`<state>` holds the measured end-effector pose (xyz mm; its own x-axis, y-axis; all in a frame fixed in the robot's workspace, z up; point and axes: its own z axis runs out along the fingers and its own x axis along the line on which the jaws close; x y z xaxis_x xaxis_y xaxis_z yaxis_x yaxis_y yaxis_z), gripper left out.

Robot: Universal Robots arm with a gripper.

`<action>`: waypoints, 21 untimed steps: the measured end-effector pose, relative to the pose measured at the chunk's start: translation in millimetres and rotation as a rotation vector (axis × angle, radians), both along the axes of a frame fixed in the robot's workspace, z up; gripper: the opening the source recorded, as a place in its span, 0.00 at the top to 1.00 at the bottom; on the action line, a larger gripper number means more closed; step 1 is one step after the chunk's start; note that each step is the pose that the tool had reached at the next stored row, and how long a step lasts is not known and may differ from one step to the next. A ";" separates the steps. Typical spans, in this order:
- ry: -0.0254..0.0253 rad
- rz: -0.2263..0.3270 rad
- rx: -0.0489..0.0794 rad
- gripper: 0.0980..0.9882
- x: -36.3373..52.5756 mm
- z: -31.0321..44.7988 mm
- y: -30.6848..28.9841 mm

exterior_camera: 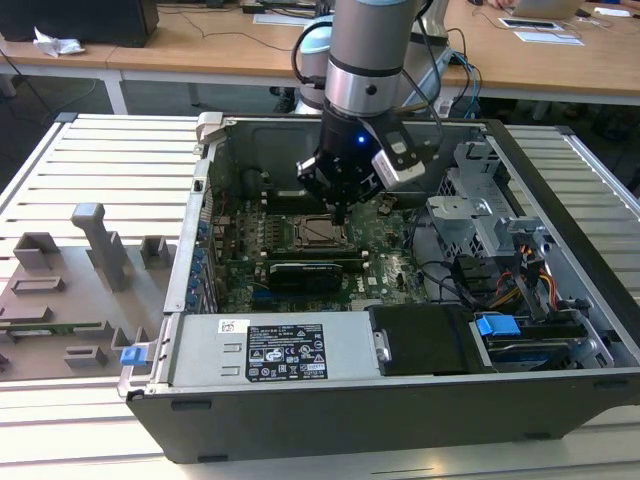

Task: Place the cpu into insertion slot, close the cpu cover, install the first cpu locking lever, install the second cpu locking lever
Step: 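Install the second cpu locking lever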

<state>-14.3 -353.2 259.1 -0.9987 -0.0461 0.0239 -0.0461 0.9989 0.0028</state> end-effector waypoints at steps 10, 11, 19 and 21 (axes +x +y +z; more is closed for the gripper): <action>0.0000 0.000 0.000 0.99 0.0 -0.8 -18.3; 0.0001 0.000 0.000 0.99 0.0 -1.1 -19.7; 0.0001 0.000 0.113 0.99 -0.1 -4.8 -27.1; 0.0001 0.000 0.113 0.99 -0.4 -6.4 -29.3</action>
